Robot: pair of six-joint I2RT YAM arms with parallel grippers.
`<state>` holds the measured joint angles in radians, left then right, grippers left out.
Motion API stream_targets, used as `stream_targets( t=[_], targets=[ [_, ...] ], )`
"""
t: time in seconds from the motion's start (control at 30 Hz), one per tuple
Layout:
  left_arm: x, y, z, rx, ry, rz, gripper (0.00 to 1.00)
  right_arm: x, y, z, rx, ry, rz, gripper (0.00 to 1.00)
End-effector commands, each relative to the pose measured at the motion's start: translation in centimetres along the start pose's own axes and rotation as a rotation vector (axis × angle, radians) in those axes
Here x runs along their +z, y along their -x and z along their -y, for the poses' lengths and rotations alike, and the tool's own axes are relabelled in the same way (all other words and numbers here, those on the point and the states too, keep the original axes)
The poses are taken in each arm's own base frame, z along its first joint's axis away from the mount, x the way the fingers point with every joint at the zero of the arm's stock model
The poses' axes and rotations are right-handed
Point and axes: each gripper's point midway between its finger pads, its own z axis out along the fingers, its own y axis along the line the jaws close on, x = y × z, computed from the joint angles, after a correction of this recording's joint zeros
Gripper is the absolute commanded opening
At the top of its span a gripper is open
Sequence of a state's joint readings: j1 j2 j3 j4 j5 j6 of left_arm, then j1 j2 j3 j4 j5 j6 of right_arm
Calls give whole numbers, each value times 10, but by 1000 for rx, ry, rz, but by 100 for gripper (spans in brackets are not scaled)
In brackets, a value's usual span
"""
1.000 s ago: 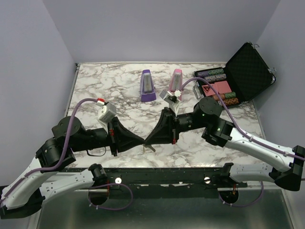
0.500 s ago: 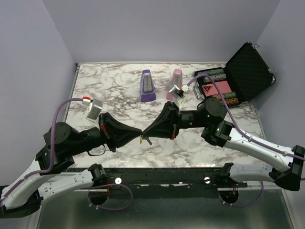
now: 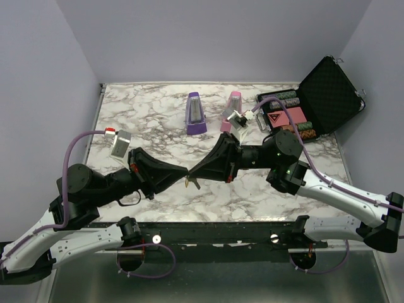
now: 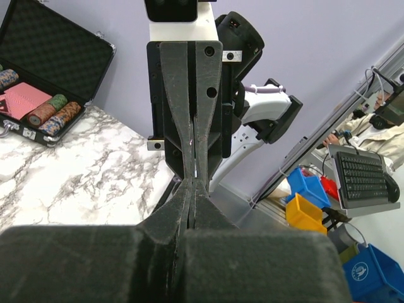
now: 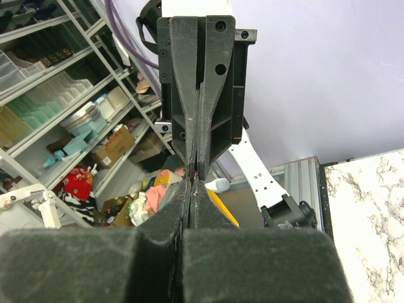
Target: Remove the keys from the keyring
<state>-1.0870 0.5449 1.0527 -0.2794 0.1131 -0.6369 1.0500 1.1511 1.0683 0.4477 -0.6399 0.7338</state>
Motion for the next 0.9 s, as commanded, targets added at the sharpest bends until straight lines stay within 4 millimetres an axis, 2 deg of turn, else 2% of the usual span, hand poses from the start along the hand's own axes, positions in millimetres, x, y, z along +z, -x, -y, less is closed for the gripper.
stream_targets(
  t=[0.0, 0.13, 0.2, 0.3, 0.5, 0.7, 0.87],
  targets=[
    [5, 6, 3, 16, -1, 6, 5, 1, -3, 5, 3, -18, 7, 1],
    [2, 13, 3, 41, 20, 4, 37, -2, -2, 5, -1, -30, 12, 1],
    [0, 18, 4, 54, 25, 16, 49, -3, -4, 5, 3, -31, 13, 1],
    [-2, 24, 4, 70, 41, 22, 61, -4, -5, 6, 7, -33, 13, 1],
    [-11, 29, 8, 99, 44, 12, 66, -6, -4, 5, 6, -41, 16, 1],
    [-14, 5, 5, 120, 39, -121, 67, -2, -4, -2, 12, -5, -19, 1],
    [-18, -8, 4, 115, 21, -164, 65, 3, -9, -5, 20, 25, -78, 1]
  ],
)
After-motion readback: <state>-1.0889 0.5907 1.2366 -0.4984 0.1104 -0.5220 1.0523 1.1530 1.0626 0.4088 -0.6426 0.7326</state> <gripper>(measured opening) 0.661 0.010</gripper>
